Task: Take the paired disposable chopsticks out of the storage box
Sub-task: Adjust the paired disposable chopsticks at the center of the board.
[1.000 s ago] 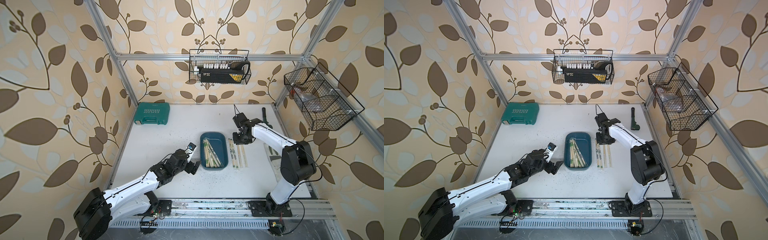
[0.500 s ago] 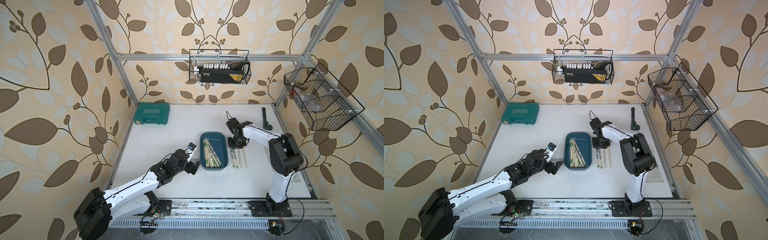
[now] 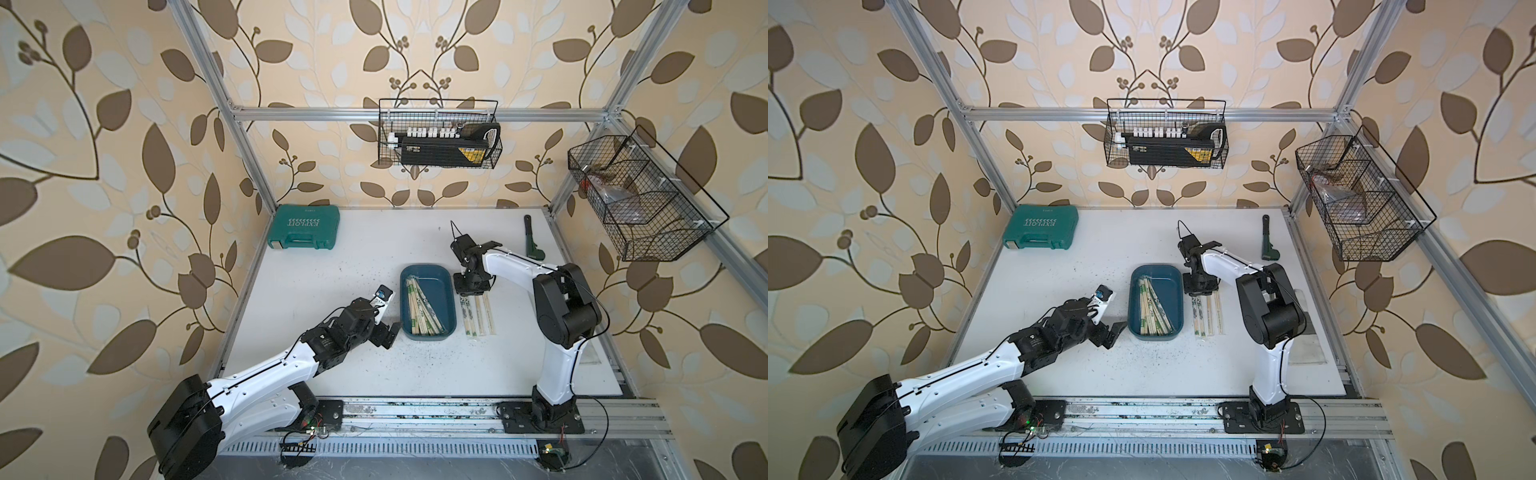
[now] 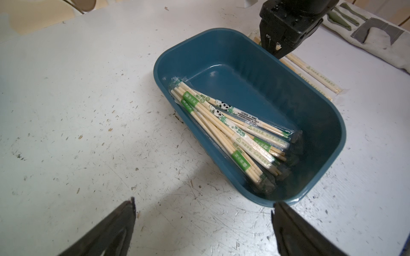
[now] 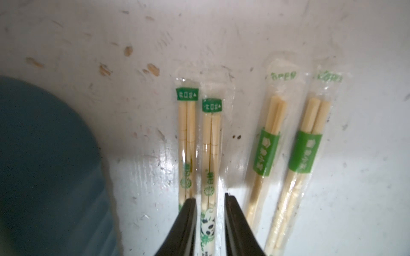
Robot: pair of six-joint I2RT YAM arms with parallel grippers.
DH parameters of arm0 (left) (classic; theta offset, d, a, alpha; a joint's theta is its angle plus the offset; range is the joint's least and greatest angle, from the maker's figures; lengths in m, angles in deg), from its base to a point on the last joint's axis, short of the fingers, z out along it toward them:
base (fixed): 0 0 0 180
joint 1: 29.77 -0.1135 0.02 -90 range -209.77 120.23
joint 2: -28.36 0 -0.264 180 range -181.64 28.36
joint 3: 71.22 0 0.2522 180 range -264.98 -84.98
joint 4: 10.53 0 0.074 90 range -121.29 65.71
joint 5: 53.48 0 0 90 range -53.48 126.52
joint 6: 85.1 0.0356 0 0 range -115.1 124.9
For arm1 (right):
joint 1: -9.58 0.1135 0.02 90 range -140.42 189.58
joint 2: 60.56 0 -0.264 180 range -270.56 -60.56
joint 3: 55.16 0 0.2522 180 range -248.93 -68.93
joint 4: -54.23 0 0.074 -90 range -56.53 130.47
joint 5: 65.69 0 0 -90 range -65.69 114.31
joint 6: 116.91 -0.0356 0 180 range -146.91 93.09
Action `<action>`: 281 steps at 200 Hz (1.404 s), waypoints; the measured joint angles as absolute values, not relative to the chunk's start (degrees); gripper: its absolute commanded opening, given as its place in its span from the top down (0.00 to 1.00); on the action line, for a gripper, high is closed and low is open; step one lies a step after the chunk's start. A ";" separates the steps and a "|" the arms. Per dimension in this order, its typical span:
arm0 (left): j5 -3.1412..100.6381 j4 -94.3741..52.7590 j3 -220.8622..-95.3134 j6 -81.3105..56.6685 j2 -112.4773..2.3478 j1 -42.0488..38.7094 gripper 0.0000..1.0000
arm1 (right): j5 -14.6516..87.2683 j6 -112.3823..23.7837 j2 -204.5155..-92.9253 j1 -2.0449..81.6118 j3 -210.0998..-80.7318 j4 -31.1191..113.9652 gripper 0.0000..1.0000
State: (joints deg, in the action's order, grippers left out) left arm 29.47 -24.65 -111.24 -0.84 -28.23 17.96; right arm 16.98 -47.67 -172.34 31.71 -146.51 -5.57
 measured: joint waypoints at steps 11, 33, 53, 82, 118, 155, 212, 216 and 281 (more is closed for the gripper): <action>29.47 -24.65 -111.24 -0.84 -28.28 17.96 0.01 | 16.71 -47.67 -172.50 31.71 -146.73 -5.59 0.76; 29.47 -24.65 -111.24 -0.84 -28.26 17.96 0.01 | 16.21 -47.67 -172.71 31.71 -147.27 -5.57 0.76; 29.47 -24.65 -111.24 -0.84 -28.28 17.96 0.01 | 15.86 -47.67 -172.78 31.71 -147.47 -5.57 0.76; 29.47 -24.65 -111.24 -0.84 -28.28 17.96 0.01 | 15.51 -47.67 -173.06 31.71 -147.60 -5.57 0.77; 29.47 -24.65 -111.24 -0.84 -28.26 17.96 0.01 | 15.05 -47.67 -174.35 31.71 -147.71 -5.53 0.77; 29.47 -24.65 -111.24 -0.84 -28.28 17.96 0.01 | 14.24 -47.69 -174.57 31.69 -147.97 -5.59 0.77; 29.49 -24.65 -111.24 -0.84 -28.28 17.96 0.01 | 13.98 -47.65 -174.57 31.65 -148.01 -5.50 0.77; 29.49 -24.65 -111.24 -0.82 -28.28 17.96 0.01 | 13.98 -47.62 -174.57 31.65 -148.01 -5.50 0.77; 29.49 -24.65 -111.24 -0.84 -28.32 17.96 0.01 | 13.98 -47.43 -174.57 31.54 -148.12 -5.55 0.78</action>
